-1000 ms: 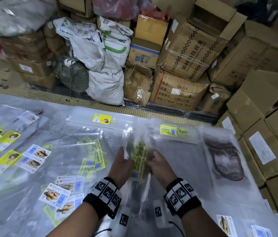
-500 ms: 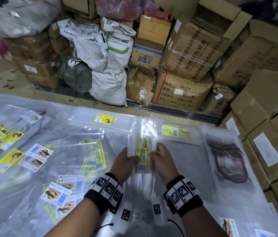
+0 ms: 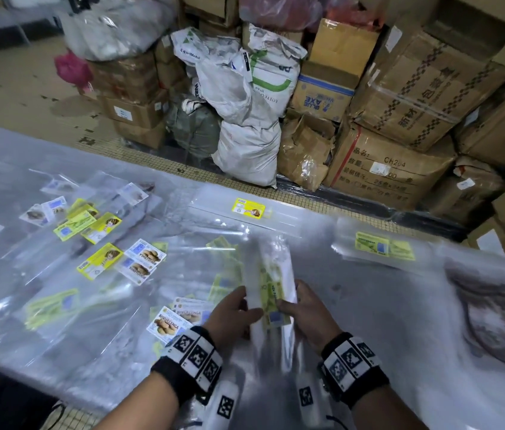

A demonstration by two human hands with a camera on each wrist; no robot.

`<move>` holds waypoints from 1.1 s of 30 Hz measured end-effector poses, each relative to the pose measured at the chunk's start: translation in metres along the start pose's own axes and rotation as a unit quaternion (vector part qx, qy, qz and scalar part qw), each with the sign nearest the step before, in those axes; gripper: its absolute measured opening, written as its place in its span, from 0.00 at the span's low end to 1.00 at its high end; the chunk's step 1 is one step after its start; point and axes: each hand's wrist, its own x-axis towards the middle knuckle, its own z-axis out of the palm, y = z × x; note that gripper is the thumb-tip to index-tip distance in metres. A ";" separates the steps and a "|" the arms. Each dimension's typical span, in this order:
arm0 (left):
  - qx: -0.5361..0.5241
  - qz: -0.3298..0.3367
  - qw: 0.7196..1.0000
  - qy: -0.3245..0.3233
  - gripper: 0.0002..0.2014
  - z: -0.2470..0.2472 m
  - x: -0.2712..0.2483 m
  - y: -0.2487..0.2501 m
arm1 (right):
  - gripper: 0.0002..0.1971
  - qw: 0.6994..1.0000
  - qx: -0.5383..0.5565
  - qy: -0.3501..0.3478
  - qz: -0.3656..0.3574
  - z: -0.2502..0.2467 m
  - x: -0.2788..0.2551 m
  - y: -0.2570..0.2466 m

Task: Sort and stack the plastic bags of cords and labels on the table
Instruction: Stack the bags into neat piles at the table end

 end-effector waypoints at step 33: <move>-0.102 -0.038 0.984 -0.142 0.12 -0.147 0.047 0.062 | 0.25 1.000 0.020 -0.012 -0.006 0.102 -0.034 -0.062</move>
